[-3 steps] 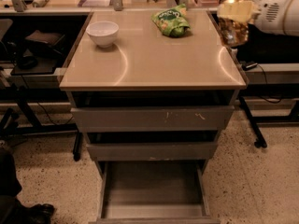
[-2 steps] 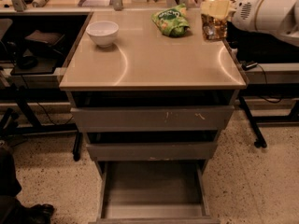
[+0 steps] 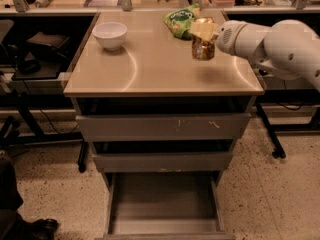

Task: Pick orange can from bottom drawer and place on counter

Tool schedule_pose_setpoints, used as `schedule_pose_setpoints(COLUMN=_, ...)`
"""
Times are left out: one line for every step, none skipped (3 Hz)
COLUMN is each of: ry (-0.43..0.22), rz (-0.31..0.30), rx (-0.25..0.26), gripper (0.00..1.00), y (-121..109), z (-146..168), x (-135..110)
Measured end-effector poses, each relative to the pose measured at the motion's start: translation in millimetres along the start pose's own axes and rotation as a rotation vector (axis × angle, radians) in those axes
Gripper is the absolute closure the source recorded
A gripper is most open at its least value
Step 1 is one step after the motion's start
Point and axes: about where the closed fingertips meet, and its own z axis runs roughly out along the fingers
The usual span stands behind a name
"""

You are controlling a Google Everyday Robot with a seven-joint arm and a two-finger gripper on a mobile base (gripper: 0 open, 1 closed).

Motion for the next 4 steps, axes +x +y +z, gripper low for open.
schedule_pose_setpoints(ry=-0.015, rz=0.002, rx=0.019, gripper=1.0, y=-4.0, z=3.3, x=3.3)
schedule_pose_setpoints(ry=-0.021, rz=-0.001, rx=0.047, gripper=1.0, y=1.3, z=-1.5, x=14.0)
schedule_pose_setpoints(ry=0.001, rz=-0.038, rx=0.104, gripper=1.0, y=19.6, z=24.6, x=86.7)
schedule_pose_setpoints(ry=0.001, rz=-0.038, rx=0.104, gripper=1.0, y=19.7, z=24.6, x=86.7)
